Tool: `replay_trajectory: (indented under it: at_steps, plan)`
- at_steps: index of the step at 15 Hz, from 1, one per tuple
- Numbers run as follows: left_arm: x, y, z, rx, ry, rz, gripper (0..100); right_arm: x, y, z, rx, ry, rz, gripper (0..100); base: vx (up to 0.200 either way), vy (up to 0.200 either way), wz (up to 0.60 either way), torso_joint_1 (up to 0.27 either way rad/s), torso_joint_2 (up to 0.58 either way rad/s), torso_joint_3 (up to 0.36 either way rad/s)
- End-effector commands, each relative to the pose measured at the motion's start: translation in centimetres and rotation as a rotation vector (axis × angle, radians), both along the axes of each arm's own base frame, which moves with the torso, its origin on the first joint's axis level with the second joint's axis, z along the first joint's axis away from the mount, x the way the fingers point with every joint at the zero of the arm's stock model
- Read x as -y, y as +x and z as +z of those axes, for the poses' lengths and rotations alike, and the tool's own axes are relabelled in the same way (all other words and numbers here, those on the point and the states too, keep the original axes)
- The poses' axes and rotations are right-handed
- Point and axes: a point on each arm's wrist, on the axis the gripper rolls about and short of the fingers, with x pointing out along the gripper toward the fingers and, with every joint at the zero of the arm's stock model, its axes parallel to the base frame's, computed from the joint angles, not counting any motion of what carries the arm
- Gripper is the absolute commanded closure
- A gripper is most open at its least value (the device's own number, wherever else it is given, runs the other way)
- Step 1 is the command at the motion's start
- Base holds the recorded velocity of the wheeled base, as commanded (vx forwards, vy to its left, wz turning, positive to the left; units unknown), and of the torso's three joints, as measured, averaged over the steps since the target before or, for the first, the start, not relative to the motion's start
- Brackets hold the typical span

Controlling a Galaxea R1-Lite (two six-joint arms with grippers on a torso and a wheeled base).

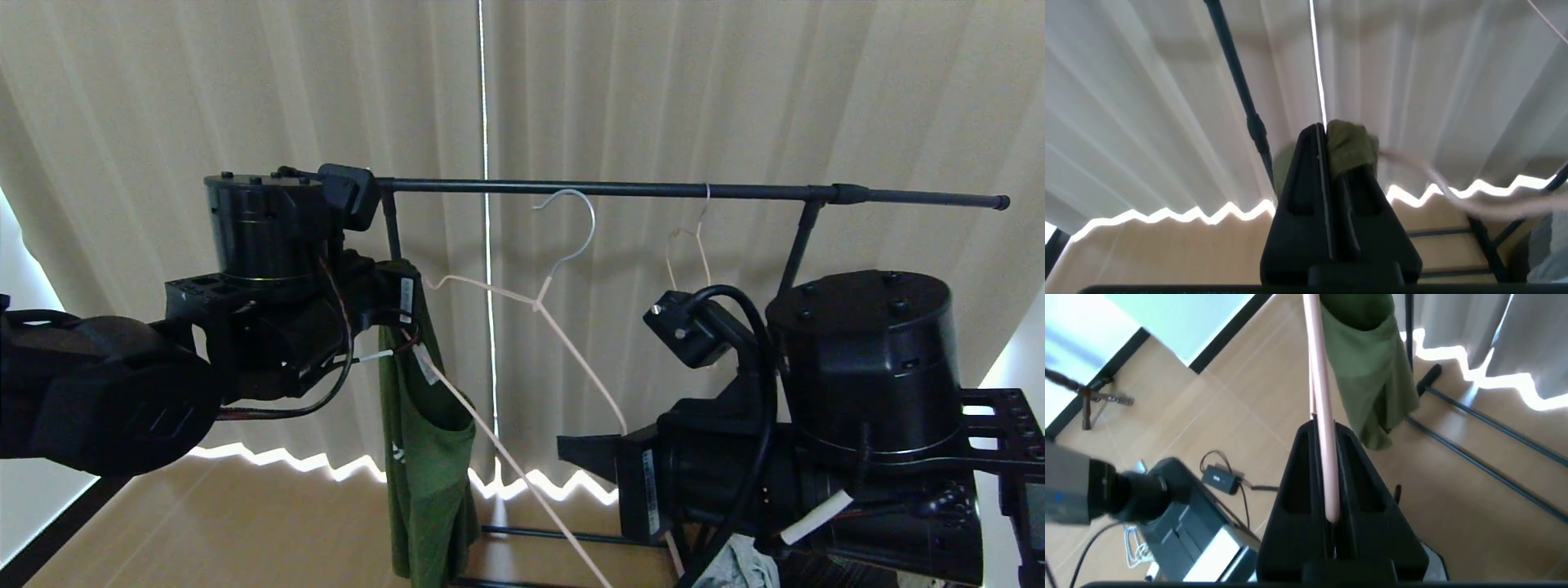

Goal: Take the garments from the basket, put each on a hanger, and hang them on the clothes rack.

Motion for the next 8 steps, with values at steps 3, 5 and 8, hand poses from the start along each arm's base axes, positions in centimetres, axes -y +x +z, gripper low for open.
replay_trajectory:
  at_steps: [3, 5, 8]
  plan:
    - [0.1, -1.7, 0.5, 0.008, -0.013, -0.029, 100, -1.1, 0.7, -1.0, -0.015, -0.022, -0.004, 100, 0.0, 0.0, 0.0, 0.0, 0.0, 0.0]
    - [0.1, -3.6, 1.2, 0.026, -0.024, -0.062, 100, -1.4, 1.2, -0.9, -0.009, -0.017, -0.011, 100, 0.0, 0.0, 0.0, 0.0, 0.0, 0.0]
    - [0.5, -5.4, 2.1, 0.052, -0.039, -0.109, 100, -2.1, 1.9, -1.1, -0.01, -0.022, -0.02, 100, 0.0, 0.0, 0.0, 0.0, 0.0, 0.0]
